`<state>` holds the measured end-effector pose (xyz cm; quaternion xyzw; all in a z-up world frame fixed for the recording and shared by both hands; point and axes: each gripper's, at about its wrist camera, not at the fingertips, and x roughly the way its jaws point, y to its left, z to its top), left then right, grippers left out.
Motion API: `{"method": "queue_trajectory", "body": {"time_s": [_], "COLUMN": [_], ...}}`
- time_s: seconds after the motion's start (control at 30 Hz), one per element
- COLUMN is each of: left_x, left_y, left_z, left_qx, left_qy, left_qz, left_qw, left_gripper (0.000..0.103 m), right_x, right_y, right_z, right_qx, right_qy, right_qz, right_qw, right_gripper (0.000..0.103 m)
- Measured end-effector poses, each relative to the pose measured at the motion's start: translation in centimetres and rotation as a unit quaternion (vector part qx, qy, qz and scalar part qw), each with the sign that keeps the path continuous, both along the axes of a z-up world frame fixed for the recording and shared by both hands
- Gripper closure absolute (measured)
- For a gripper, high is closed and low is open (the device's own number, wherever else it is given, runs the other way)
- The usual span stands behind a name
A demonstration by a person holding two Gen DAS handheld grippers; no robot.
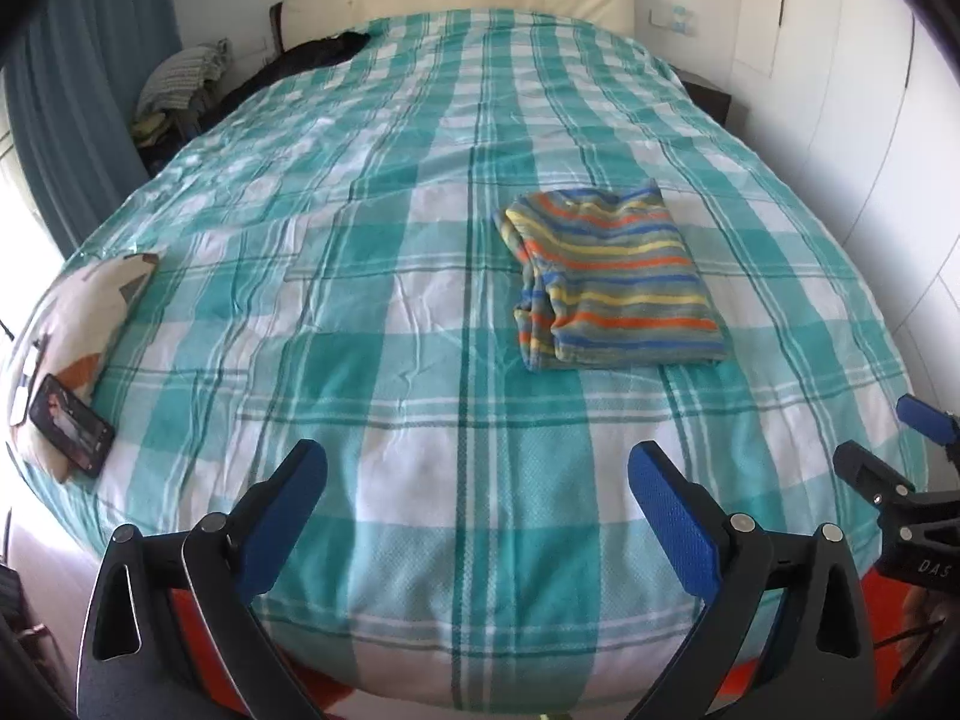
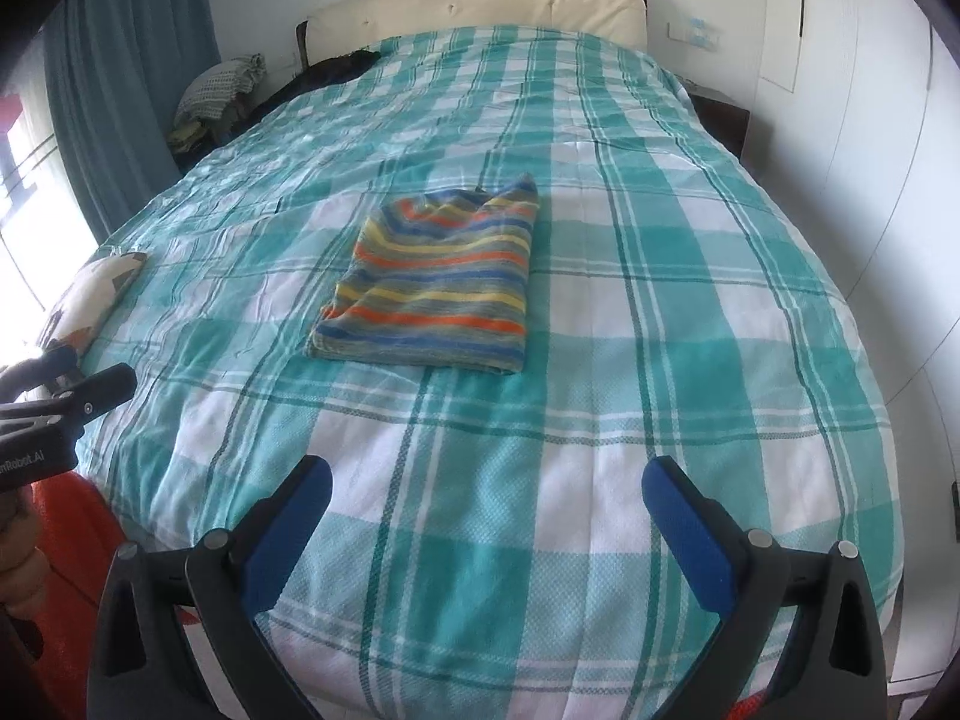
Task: Fold small clothes
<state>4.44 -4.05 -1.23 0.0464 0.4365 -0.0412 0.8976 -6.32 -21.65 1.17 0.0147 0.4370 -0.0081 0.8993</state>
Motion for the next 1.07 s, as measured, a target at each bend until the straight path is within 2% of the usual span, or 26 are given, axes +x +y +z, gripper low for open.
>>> {"method": "queue_trajectory", "body": {"time_s": [0.17, 0.4, 0.5, 0.63, 0.87, 1.07], "left_x": [-0.3, -0.7, -0.9, -0.9, -1.0, -1.2], "left_y": [-0.7, -0.5, -0.6, -0.7, -1.0, -1.6], "left_z": [0.2, 1.9, 3.1, 4.4, 4.7, 4.8], "left_qx": [0.042, 0.032, 0.036, 0.023, 0.003, 0.002], "left_qy": [-0.013, -0.019, -0.028, -0.036, -0.040, -0.042], "left_qz": [-0.004, -0.004, -0.003, -0.005, -0.018, -0.020], "left_qw": [0.9990, 0.9993, 0.9990, 0.9991, 0.9991, 0.9989], "left_gripper": [0.002, 0.000, 0.000, 0.000, 0.000, 0.000], "right_x": [-0.3, 0.0, 0.1, 0.5, 0.3, 0.0], "right_y": [1.5, 2.5, 2.6, 3.1, 3.6, 3.5], "right_z": [0.8, 1.8, 4.2, 6.8, 6.4, 6.1], "right_qx": [-0.027, -0.018, -0.026, -0.045, -0.050, -0.049], "right_qy": [-0.003, 0.005, -0.012, -0.034, -0.025, -0.026], "right_qz": [0.002, 0.008, 0.006, -0.001, -0.004, -0.007], "right_qw": [1.000, 1.000, 1.000, 0.998, 0.998, 0.998], "right_gripper": [0.001, 0.001, 0.001, 0.001, 0.001, 0.001]}}
